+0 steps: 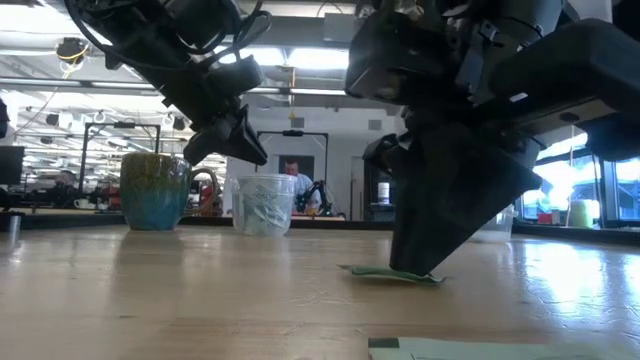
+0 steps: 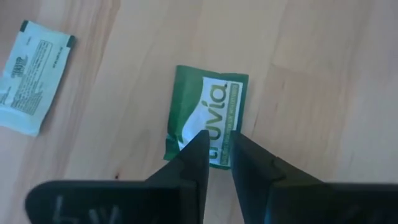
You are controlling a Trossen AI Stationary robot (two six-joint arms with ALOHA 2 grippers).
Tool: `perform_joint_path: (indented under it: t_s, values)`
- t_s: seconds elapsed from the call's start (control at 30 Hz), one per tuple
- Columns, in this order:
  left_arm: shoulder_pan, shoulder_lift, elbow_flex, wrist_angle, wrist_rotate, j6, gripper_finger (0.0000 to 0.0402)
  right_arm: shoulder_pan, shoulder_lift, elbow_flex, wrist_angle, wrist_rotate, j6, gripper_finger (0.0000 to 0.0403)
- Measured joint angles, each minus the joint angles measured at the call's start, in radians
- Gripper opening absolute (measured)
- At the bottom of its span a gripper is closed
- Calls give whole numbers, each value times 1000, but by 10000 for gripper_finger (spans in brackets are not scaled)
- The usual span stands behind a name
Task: Pick and place items into bin
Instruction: Put the green stevia packet into the left transparent bin
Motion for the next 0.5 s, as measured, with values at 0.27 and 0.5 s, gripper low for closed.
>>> perform_joint_path:
  t_s: [0.27,0.5]
  values:
    - [0,0,0,0,0,0,52,0,0,-13,0,20,40,52]
    - [0,0,0,0,0,0,52,0,1,-16,-3,20,40,5]
